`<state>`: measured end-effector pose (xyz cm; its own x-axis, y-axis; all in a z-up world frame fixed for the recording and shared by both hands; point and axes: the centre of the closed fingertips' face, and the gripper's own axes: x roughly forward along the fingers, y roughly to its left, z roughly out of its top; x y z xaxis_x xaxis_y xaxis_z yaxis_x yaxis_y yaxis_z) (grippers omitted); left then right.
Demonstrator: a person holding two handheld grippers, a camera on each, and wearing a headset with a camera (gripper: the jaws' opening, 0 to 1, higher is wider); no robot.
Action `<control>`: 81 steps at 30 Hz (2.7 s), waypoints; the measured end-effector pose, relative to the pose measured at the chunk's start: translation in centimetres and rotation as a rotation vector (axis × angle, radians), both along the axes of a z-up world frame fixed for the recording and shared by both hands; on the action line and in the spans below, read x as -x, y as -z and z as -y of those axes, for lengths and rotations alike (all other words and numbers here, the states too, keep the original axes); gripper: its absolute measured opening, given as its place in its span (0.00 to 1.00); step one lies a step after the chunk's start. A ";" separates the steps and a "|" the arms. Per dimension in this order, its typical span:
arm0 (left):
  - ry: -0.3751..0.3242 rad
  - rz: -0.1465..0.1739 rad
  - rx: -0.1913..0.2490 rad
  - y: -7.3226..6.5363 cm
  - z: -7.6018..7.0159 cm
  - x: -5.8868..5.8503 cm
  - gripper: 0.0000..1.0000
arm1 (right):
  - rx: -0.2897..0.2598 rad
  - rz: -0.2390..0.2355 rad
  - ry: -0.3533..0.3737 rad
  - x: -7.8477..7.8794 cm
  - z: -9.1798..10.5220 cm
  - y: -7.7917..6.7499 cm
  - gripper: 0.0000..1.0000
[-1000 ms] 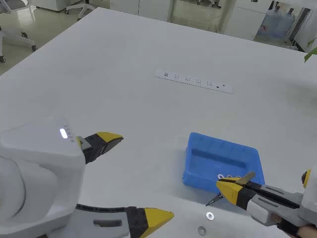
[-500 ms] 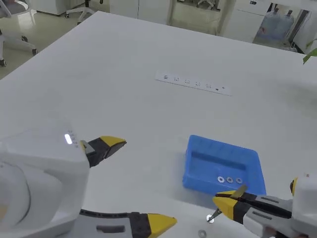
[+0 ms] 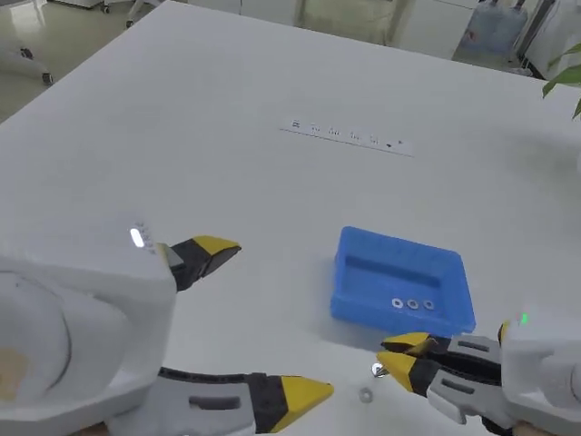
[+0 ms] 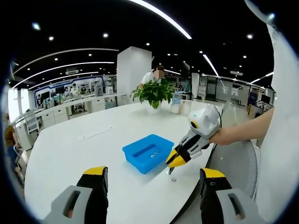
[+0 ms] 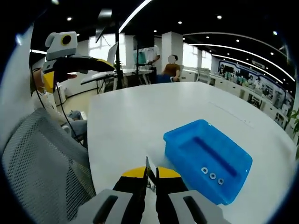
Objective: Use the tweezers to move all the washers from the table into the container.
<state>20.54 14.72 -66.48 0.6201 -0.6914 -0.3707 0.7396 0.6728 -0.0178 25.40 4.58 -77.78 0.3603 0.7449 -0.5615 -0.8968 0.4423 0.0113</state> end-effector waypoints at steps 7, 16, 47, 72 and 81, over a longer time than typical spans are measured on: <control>0.047 0.020 0.009 -0.6 0.3 0.8 0.81 | -0.087 -0.024 0.141 -0.2 0.7 -0.9 0.02; 0.049 0.003 0.051 -0.1 0.7 2.5 0.80 | -0.097 0.000 0.182 1.1 1.2 -3.6 0.03; -0.251 0.030 0.006 -1.6 4.9 0.8 0.78 | -0.289 -0.031 0.105 -1.6 5.3 -8.3 0.03; -0.242 -0.041 -0.019 -0.3 5.4 -1.2 0.78 | -0.264 -0.006 0.040 -6.4 4.8 -8.4 0.03; -0.199 -0.041 -0.022 -0.2 5.9 -1.8 0.78 | -0.249 -0.013 0.073 -9.0 5.0 -8.1 0.03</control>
